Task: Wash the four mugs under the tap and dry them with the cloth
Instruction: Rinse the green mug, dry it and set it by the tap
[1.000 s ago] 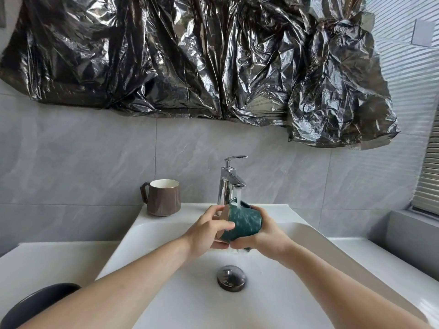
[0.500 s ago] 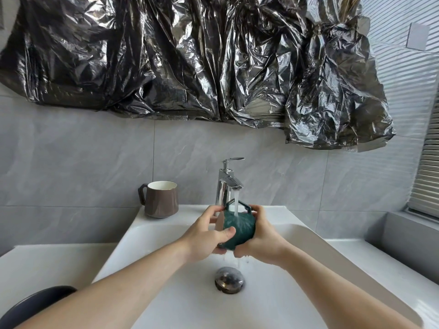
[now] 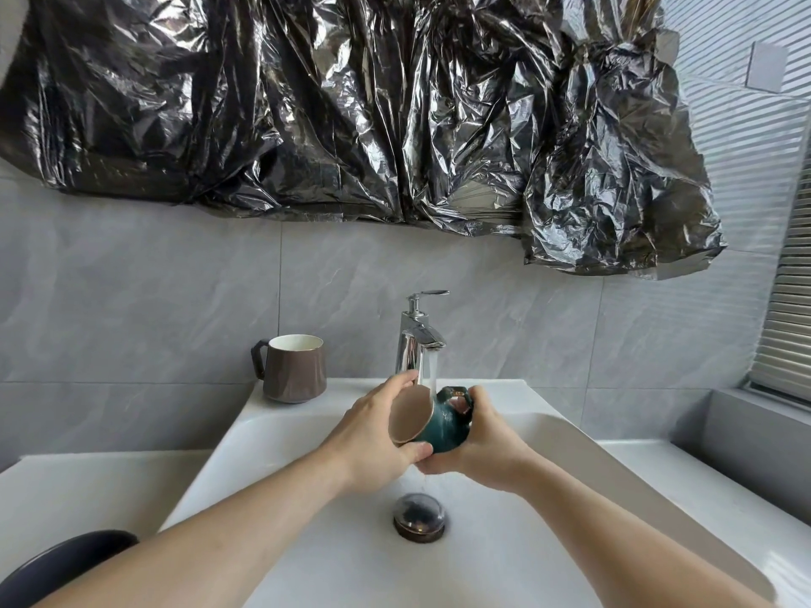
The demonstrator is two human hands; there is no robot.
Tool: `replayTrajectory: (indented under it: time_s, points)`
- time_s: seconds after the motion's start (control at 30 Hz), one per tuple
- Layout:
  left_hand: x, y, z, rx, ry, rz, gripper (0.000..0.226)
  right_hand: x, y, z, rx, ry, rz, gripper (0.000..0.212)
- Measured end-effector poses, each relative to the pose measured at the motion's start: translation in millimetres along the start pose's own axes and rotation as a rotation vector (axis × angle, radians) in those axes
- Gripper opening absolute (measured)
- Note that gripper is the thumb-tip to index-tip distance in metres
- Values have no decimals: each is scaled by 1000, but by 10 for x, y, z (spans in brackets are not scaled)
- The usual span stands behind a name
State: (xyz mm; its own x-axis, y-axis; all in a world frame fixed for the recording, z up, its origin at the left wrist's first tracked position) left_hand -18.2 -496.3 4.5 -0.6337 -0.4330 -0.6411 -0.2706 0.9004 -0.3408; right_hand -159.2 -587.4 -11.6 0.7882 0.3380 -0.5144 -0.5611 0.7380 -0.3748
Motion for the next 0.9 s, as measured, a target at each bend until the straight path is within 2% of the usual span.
replayTrajectory:
  time_s: [0.23,0.4,0.67,0.77,0.9]
  points:
    - [-19,-14,-19,26,-15,-41,106,-17,-20,-16,-16,52,-7,86]
    - [-40,-1,-70,56,-32,-59,104,-54,-7,30,-37,49,-12,78]
    - [-20,-81,139,-144,285,29,107,-7,-57,51,-42,-67,-13,64]
    - [35,-109,192,-185,404,61,97,40,-67,64,-50,-91,20,63]
    - [-29,-111,175,-146,369,24,83,66,-77,15,-55,-85,19,64]
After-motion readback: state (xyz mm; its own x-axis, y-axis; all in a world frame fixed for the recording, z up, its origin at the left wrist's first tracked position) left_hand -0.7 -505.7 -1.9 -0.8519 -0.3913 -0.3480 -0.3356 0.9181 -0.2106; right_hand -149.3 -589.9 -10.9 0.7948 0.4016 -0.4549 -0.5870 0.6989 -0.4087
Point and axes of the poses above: each hand's wrist, its own y-axis away from the middle knuckle, its own x-axis out of the palm, z = x × y, the point moved 10 cm from there along -y, towards the middle knuckle, and after that the axes turned 7 degrees about -x, right-handed, at the moved point
